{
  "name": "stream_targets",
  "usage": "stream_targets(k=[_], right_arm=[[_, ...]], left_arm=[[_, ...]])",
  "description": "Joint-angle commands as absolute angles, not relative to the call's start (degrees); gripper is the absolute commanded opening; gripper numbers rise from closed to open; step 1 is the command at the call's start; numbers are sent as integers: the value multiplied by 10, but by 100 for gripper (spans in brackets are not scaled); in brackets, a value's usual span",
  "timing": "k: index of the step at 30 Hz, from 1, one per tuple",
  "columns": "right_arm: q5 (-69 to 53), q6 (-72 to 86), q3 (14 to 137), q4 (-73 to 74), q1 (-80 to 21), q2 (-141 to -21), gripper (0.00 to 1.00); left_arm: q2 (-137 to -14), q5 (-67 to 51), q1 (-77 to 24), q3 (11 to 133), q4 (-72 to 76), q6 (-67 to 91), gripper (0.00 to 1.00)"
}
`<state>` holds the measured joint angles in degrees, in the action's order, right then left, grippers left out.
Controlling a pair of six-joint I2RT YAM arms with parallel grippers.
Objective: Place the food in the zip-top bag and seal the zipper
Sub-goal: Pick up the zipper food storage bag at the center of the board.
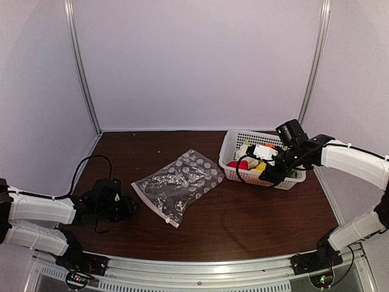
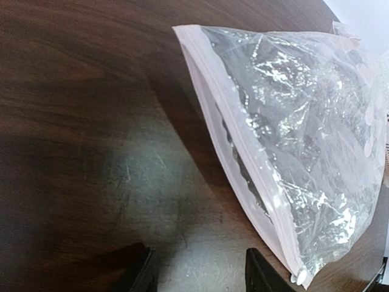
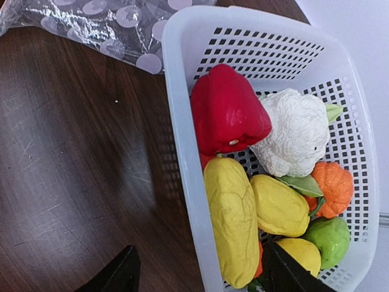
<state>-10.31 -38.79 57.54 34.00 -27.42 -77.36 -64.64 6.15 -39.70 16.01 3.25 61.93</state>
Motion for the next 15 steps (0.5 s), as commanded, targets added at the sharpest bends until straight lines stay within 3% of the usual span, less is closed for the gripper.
stream_targets(k=[1,11,15], right_arm=[[-125,-377,596,363,-282,-741,70],[-120,-381,581,363,-286,-723,70],[-124,-380,578,357,-286,-722,70]], left_arm=[[-693,28,-375,145,143,639,47],[-851,-19,-349,139,326,645,38],[-917,-9,-342,151,413,633,24]])
